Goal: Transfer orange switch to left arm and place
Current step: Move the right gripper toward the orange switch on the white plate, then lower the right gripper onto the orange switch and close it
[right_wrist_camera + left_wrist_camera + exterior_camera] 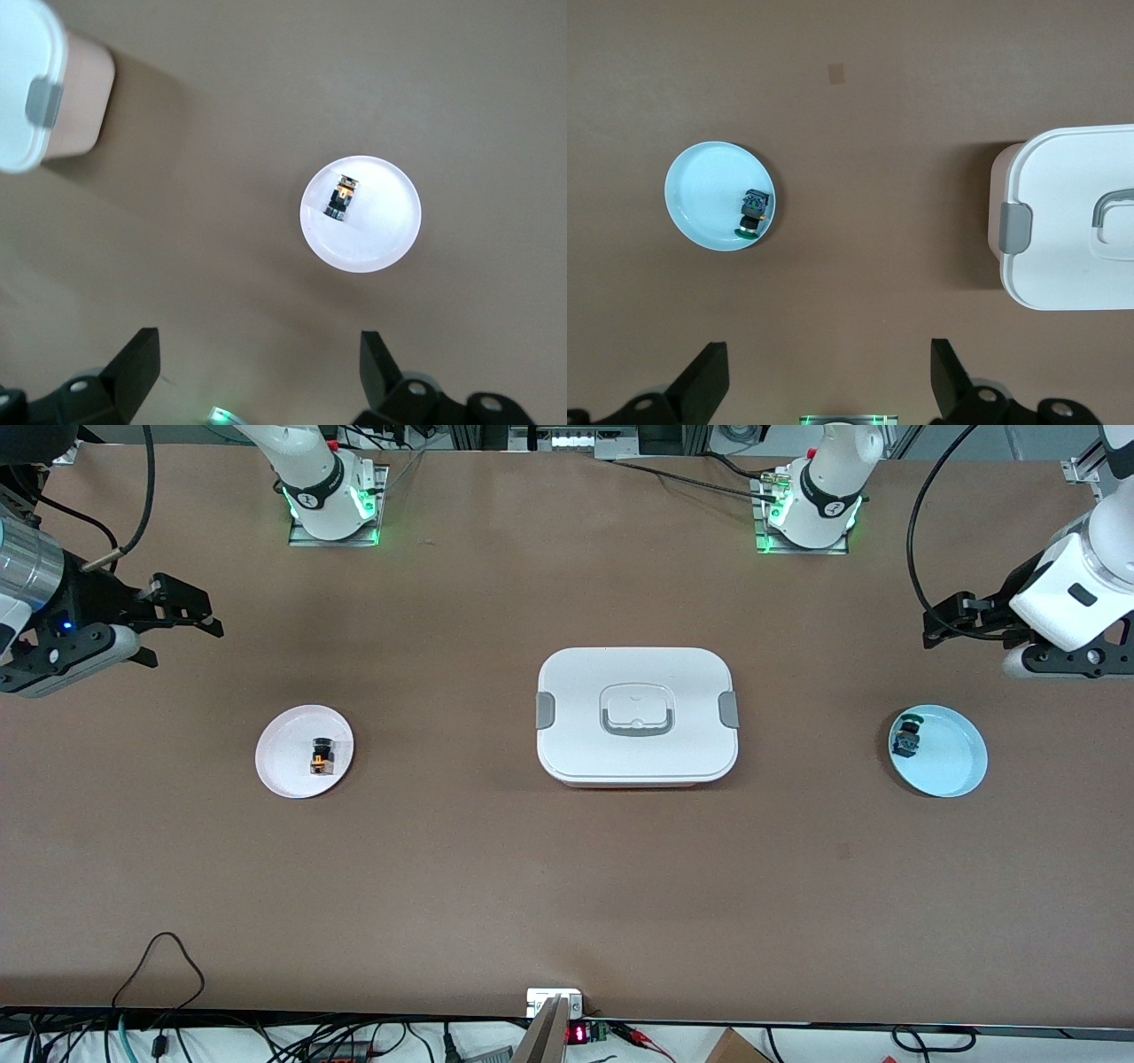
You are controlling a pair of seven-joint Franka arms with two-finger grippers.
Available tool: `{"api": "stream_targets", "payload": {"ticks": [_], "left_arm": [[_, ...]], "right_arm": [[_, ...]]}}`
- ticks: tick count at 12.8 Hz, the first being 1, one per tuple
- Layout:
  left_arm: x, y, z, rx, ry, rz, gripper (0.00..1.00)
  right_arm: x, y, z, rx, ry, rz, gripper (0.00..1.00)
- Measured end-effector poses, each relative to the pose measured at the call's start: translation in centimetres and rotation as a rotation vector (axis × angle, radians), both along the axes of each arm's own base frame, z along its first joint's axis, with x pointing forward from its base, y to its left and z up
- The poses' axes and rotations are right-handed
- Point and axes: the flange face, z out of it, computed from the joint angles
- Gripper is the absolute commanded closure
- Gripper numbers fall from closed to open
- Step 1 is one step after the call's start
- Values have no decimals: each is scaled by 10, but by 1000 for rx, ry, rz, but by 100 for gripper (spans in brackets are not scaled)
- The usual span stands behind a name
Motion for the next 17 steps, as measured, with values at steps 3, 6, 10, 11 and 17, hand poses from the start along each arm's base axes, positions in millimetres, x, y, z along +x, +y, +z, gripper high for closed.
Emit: {"api": "stream_targets", "payload": {"ticks": [3,6,10,11,17], "left_arm": [[3,-11,-7,-3,13,-20,0],[3,-11,-6,-4,10,-21,0],[4,-10,-6,-4,9,-18,0],[4,-8,-6,-4,9,-16,0],[4,-5,-6,-4,9,-10,0]], "right_arm": [[2,-9,0,40,-56,313,0],[6,-23,0,25,-122,628,0],[12,-19,-3,-39,-150,910,0],[13,-18,-5,-40,-151,944,0],[14,10,-85,-17,-129,1072,0]]}}
